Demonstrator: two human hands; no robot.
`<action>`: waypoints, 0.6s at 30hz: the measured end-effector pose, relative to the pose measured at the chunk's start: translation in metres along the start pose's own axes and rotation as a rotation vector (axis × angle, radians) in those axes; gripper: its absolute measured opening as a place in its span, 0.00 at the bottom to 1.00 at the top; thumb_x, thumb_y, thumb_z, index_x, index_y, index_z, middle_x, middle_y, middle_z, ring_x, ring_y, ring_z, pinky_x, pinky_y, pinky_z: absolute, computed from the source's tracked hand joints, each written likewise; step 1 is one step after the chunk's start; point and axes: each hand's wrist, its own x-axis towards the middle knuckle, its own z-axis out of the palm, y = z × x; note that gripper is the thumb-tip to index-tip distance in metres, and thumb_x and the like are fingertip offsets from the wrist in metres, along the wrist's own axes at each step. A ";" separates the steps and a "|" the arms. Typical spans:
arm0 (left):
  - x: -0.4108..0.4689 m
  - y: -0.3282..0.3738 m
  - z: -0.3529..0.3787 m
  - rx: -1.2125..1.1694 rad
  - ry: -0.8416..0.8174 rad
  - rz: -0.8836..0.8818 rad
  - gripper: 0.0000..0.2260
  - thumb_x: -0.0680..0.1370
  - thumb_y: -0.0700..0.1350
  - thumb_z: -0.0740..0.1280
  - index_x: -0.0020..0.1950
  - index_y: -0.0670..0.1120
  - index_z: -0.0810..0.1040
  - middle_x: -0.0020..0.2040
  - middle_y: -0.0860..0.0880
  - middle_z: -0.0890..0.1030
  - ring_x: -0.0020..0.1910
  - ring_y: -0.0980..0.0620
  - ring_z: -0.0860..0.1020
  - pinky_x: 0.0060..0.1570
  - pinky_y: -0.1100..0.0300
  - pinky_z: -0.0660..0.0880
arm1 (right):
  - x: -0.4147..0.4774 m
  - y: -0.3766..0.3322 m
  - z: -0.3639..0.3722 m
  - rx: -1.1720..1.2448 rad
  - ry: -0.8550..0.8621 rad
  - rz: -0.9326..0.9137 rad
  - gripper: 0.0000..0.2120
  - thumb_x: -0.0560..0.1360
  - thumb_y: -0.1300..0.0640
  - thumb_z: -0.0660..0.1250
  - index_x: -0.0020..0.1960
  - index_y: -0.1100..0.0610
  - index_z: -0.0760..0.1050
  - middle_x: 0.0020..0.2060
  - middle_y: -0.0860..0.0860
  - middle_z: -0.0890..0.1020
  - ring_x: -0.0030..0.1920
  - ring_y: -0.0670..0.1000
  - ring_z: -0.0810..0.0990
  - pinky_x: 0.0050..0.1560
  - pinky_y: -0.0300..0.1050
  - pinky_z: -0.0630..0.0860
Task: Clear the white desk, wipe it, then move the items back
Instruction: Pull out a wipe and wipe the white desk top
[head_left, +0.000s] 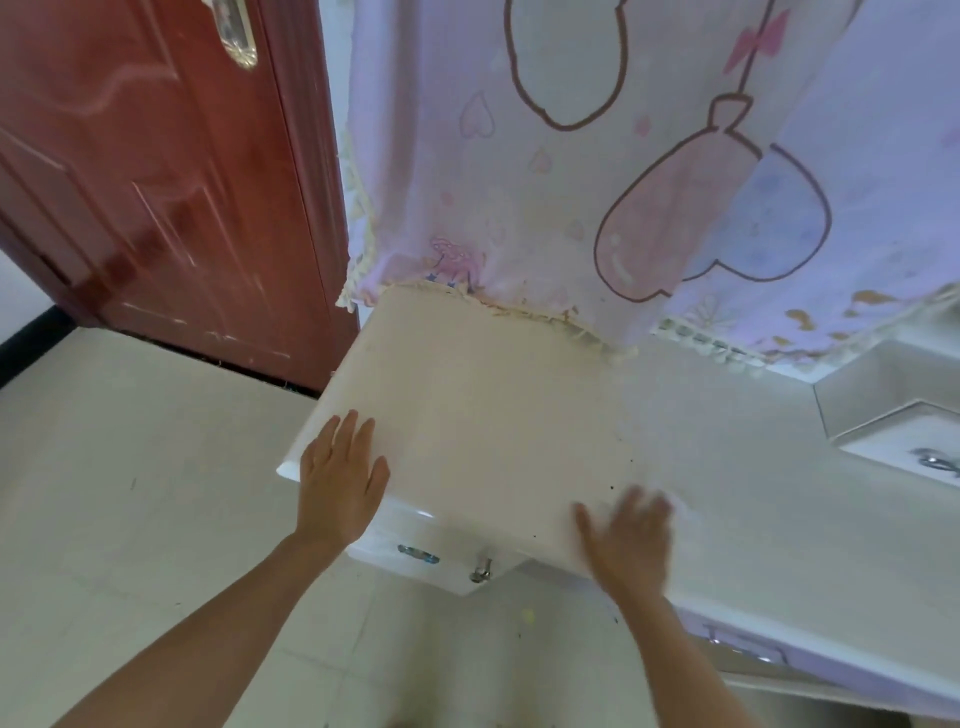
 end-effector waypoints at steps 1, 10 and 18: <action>-0.001 -0.007 -0.005 -0.007 0.017 -0.029 0.28 0.74 0.52 0.50 0.70 0.39 0.66 0.72 0.40 0.64 0.73 0.40 0.58 0.68 0.43 0.58 | -0.003 -0.034 0.007 -0.034 -0.026 -0.114 0.45 0.72 0.30 0.45 0.74 0.63 0.39 0.73 0.65 0.43 0.74 0.62 0.41 0.73 0.54 0.44; 0.014 -0.084 -0.036 -0.002 0.102 -0.155 0.21 0.78 0.41 0.59 0.71 0.41 0.63 0.73 0.43 0.62 0.73 0.44 0.57 0.67 0.43 0.59 | -0.002 -0.239 0.035 -0.038 -0.222 -0.773 0.42 0.72 0.30 0.47 0.75 0.55 0.37 0.74 0.55 0.34 0.72 0.54 0.29 0.71 0.51 0.32; 0.048 -0.067 -0.012 -0.021 0.045 -0.126 0.22 0.80 0.45 0.55 0.73 0.44 0.59 0.75 0.47 0.57 0.74 0.48 0.53 0.69 0.51 0.56 | 0.110 -0.190 0.000 -0.058 -0.107 -0.500 0.39 0.73 0.31 0.43 0.75 0.53 0.39 0.75 0.57 0.39 0.74 0.56 0.36 0.73 0.52 0.39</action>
